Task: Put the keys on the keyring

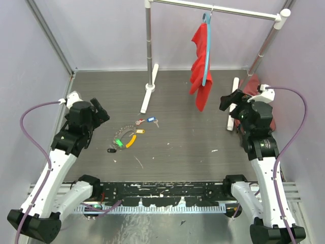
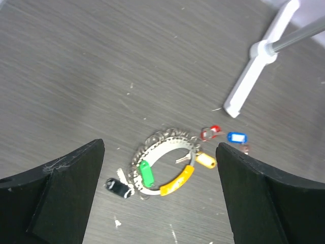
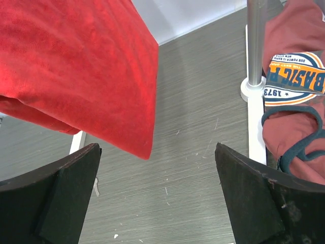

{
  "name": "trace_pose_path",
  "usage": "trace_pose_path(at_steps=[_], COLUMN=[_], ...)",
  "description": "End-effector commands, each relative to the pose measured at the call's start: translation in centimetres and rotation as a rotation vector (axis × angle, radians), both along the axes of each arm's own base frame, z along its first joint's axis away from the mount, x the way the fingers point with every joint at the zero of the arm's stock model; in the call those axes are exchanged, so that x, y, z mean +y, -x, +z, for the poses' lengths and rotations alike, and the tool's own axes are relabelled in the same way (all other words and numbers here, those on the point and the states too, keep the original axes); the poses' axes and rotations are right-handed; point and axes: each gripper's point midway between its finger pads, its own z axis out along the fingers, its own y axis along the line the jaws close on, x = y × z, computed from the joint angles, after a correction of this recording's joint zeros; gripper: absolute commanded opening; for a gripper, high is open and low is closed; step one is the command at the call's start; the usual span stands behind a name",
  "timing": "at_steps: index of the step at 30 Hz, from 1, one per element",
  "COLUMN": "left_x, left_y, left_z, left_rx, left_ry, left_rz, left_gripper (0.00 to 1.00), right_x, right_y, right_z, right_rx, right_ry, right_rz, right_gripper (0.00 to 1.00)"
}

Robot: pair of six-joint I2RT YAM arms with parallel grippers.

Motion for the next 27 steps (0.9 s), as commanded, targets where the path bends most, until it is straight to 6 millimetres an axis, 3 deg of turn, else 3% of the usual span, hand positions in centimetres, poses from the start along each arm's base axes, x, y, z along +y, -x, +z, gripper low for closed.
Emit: trace_pose_path(at_steps=[1,10,15,22,27], left_x=[1.6,1.8,1.0,-3.4,-4.9], left_y=[0.5,0.7,0.4,-0.3,0.1], left_z=[-0.5,-2.1,-2.6,-4.3,-6.4], left_rx=[0.041,0.119,0.141,0.127,0.213], left_ry=[-0.076,-0.114,-0.109,0.0,0.019], left_rz=[0.052,0.051,0.003,-0.213,-0.292], left_gripper=[0.98,0.98,0.98,0.98,0.94], right_x=[0.6,-0.5,0.4,5.2,8.7], right_y=[-0.3,-0.4,-0.8,-1.6,-1.1], right_z=[2.6,3.2,2.1,-2.8,-6.7], right_rx=[-0.08,-0.067,-0.036,0.118,0.218], right_ry=[0.013,0.047,0.078,0.045,0.059], right_rz=[0.026,-0.04,0.027,0.286,0.377], right_gripper=[1.0,1.0,1.0,1.0,1.0])
